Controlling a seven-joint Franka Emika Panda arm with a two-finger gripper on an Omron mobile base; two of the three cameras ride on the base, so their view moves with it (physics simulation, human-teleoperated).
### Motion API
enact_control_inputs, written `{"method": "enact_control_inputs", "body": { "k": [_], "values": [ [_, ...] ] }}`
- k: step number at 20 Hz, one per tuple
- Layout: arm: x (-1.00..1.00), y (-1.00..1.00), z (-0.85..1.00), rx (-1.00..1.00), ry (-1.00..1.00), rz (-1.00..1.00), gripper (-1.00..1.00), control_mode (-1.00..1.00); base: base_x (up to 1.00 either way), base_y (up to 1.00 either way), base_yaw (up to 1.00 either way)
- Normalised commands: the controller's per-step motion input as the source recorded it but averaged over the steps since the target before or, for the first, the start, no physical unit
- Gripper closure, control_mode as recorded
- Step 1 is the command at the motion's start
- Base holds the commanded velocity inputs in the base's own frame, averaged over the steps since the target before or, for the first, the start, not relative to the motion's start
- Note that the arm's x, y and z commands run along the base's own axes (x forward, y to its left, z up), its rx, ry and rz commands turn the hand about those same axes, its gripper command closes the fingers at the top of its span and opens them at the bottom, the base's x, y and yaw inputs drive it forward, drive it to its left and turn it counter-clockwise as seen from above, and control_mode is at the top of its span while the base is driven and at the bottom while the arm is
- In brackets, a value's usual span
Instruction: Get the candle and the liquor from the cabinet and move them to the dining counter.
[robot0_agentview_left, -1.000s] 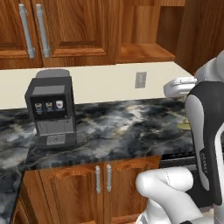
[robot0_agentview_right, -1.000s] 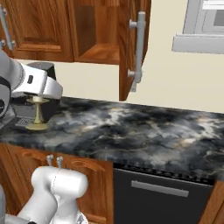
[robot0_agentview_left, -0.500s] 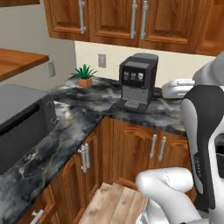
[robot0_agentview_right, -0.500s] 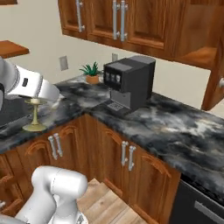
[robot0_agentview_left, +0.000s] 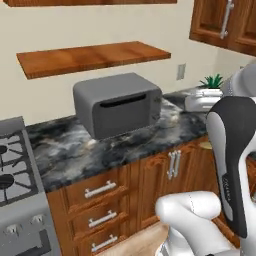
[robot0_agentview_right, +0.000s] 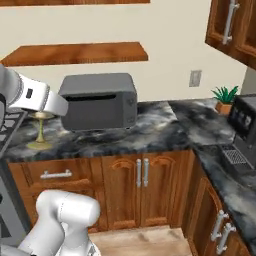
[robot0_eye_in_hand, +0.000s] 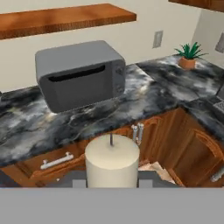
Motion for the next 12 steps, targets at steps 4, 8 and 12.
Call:
{"method": "enact_control_inputs", "body": {
  "k": [4,8,12],
  "values": [
    [0.00,0.00,0.00,0.00,0.00,0.00,1.00,1.00,-0.21,0.00,1.00],
    [0.00,0.00,0.00,0.00,0.00,0.00,1.00,1.00,-0.23,0.00,1.00],
    [0.00,0.00,0.00,0.00,0.00,0.00,1.00,1.00,-0.23,0.00,1.00]
  ]
}}
